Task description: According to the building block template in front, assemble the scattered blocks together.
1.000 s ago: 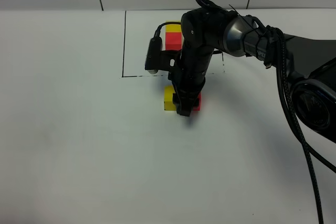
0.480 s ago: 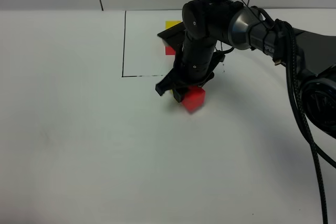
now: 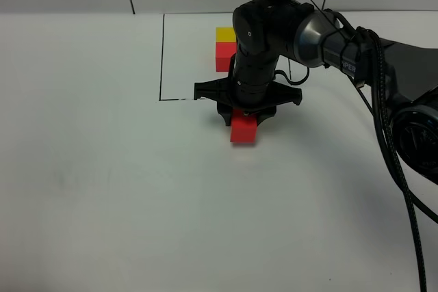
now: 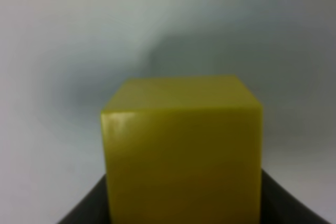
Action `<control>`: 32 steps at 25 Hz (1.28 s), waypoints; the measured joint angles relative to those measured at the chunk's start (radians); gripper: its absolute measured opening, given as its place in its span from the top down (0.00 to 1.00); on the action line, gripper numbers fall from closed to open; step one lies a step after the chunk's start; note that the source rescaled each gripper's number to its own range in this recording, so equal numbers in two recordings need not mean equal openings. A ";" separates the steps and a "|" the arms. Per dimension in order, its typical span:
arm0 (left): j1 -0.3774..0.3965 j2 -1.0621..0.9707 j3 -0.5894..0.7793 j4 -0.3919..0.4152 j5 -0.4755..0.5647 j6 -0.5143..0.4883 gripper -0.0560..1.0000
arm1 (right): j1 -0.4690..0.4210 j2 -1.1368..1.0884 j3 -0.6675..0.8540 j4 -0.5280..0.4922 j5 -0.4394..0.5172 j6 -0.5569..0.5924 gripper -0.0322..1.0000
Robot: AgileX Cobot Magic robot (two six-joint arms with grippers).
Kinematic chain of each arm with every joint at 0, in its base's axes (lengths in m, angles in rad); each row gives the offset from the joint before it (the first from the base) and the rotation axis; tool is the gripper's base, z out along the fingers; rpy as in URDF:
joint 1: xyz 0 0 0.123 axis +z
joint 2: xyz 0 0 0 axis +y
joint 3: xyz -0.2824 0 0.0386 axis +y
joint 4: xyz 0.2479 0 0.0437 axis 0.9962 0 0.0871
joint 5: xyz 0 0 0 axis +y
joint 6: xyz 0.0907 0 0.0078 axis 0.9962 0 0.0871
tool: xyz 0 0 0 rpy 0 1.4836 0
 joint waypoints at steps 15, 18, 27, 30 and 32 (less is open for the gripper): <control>0.000 0.000 0.000 0.000 0.000 0.000 0.48 | 0.020 0.048 0.010 0.007 -0.043 -0.017 0.95; 0.000 0.000 0.000 0.000 0.000 0.000 0.48 | 0.020 0.048 0.010 0.009 -0.047 -0.022 0.69; 0.000 0.000 0.000 0.000 0.000 0.000 0.48 | 0.002 -0.012 0.010 0.001 -0.019 -0.138 0.01; 0.000 0.000 0.000 0.000 0.000 0.000 0.48 | -0.064 -0.078 0.032 0.001 -0.001 -0.213 0.01; 0.000 0.000 0.000 0.000 0.000 0.000 0.48 | -0.137 -0.146 0.088 -0.001 -0.019 -0.264 0.00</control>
